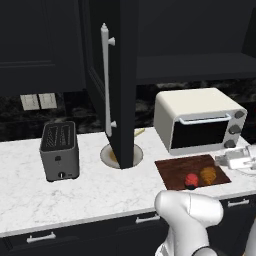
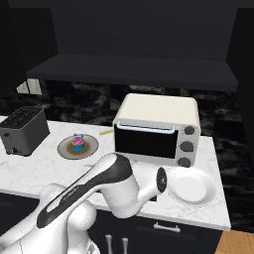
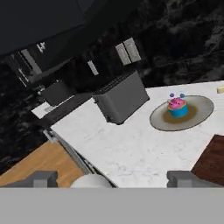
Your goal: From the different types of pastries on the counter, select a croissant and place it on the cutting board. Then retrieve a jar of jam from the cabinet and place it alongside the croissant on the cutting board.
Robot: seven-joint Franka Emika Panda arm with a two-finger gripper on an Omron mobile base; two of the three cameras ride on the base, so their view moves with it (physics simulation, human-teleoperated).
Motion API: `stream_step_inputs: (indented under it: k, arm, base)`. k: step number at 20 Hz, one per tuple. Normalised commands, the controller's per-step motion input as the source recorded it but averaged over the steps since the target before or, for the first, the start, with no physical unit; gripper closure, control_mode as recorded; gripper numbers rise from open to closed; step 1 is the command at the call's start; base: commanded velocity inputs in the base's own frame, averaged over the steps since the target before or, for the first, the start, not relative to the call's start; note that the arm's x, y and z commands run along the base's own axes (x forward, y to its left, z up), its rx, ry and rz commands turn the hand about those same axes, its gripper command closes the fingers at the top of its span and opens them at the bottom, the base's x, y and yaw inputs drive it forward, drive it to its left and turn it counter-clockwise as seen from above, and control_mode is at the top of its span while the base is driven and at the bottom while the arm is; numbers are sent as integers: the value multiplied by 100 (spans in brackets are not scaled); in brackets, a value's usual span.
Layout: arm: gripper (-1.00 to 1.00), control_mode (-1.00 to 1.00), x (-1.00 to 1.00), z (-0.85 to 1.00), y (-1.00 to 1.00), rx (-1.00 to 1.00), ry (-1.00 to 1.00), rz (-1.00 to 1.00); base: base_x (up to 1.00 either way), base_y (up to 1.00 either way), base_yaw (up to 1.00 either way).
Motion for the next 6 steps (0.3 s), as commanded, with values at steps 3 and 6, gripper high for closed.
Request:
stream_step_inputs:
  k: [3,6]
  arm:
    - [-100,-100,-63,22,14,-9,61,-24]
    - [-100,-100,-95,-5,12,-11,52,-24]
  base:
    - [0,0,0]
    - [0,0,0]
